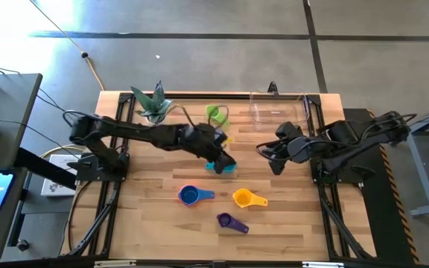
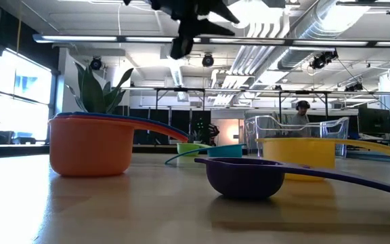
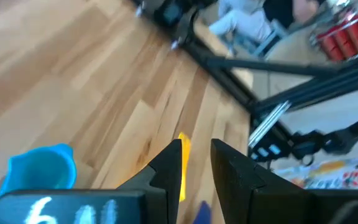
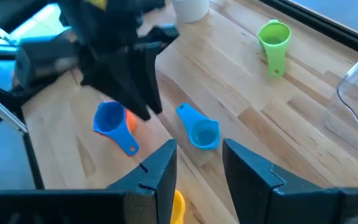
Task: Nest measuring cups in basket
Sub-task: Stack the yellow measuring cup into the blue measuring cup
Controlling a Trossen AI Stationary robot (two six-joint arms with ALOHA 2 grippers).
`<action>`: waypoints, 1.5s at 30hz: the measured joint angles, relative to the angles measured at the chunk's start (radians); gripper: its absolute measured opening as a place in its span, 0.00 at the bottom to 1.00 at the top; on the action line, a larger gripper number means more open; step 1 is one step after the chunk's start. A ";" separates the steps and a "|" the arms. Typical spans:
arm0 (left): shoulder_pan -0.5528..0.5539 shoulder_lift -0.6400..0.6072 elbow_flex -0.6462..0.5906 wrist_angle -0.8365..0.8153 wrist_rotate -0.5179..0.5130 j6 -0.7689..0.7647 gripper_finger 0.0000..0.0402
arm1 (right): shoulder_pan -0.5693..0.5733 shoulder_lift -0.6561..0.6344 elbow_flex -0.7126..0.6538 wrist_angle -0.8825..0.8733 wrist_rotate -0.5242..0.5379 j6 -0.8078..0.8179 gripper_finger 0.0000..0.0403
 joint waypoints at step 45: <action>-0.164 0.367 0.012 0.147 -0.117 0.096 0.25 | 0.000 0.006 0.000 -0.076 0.012 0.050 0.30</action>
